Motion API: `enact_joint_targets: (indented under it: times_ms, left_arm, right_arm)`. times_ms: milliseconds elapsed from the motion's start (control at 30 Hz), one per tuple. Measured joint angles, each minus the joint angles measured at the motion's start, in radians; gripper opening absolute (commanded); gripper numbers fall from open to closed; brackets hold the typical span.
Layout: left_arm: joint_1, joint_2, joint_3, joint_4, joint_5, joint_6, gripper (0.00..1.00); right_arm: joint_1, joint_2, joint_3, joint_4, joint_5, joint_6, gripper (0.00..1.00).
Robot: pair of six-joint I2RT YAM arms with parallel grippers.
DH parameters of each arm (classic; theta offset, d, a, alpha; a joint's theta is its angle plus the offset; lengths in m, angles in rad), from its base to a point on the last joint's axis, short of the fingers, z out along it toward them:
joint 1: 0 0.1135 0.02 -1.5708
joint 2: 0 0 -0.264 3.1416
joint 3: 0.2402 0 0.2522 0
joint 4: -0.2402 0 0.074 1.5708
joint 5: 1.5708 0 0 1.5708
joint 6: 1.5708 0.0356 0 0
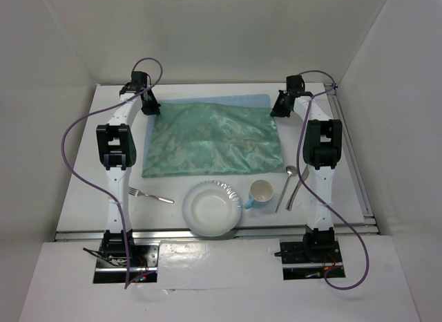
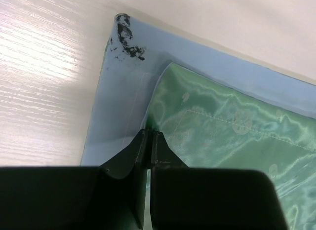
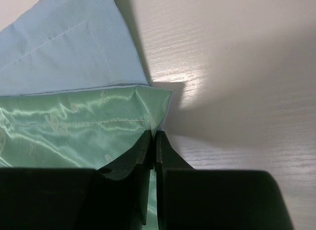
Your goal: Set the dinner table for one person
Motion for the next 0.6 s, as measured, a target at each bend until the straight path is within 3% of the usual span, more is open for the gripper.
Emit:
enact_joint_targets:
  times_ms: [600]
  left_arm:
    - [0.014, -0.275, -0.081, 0.015, -0.034, 0.023, 0.0]
  right_arm:
    - [0.002, -0.084, 0.005, -0.01, 0.001, -0.011, 0.0]
